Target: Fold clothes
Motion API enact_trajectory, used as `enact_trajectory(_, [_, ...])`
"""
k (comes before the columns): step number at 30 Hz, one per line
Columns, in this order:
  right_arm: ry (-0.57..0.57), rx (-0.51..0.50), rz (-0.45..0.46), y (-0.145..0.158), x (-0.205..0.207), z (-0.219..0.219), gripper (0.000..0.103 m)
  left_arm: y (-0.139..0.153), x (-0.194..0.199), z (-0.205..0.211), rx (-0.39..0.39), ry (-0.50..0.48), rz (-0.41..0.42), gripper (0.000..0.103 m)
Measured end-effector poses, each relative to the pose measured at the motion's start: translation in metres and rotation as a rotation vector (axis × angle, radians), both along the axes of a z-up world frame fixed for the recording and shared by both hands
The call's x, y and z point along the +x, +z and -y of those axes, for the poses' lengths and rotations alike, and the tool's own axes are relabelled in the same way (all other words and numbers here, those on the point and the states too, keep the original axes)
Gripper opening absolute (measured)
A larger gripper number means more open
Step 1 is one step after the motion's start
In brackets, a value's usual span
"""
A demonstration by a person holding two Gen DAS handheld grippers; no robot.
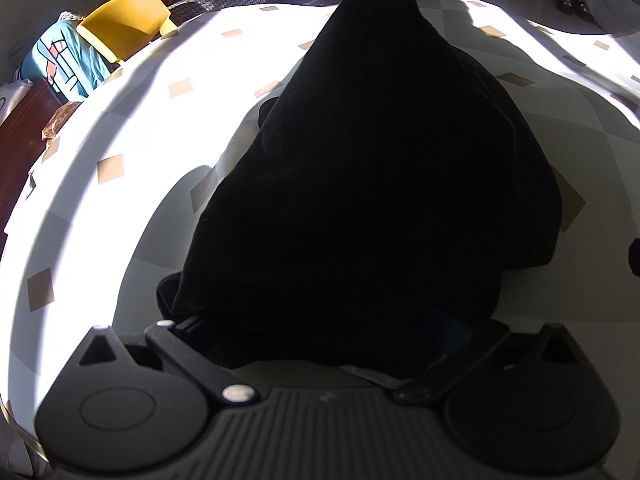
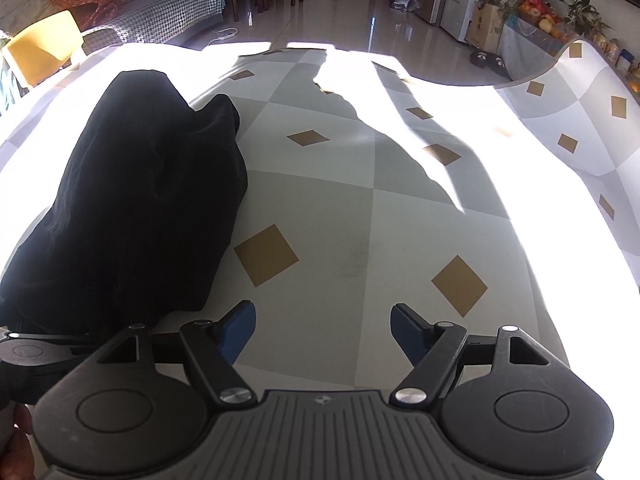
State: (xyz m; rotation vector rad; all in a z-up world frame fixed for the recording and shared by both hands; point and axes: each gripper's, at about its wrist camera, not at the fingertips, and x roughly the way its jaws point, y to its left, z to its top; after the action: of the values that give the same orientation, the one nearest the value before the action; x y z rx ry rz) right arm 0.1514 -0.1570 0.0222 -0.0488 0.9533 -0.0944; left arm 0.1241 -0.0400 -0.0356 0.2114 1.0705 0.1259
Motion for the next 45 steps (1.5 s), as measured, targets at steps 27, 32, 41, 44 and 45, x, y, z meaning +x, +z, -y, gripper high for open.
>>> enact_trajectory(27, [0.009,-0.029,0.019,0.009,-0.009,-0.005,0.074,-0.002,-0.040,0.022,-0.010,-0.106,-0.062,0.103])
enact_trajectory(32, [0.004,-0.032,0.023,0.010,-0.008,-0.004,0.074,0.013,-0.049,0.023,-0.041,-0.114,-0.029,0.103])
enact_trajectory(41, [0.001,-0.039,0.019,0.008,-0.005,-0.005,0.074,0.053,-0.050,0.015,-0.075,-0.078,0.126,0.103])
enact_trajectory(44, [-0.003,-0.040,0.018,0.007,-0.003,-0.006,0.074,0.058,-0.051,0.009,-0.089,-0.047,0.148,0.103])
enact_trajectory(45, [-0.004,-0.039,0.017,0.006,-0.003,-0.006,0.074,0.059,-0.050,0.006,-0.093,-0.033,0.152,0.103])
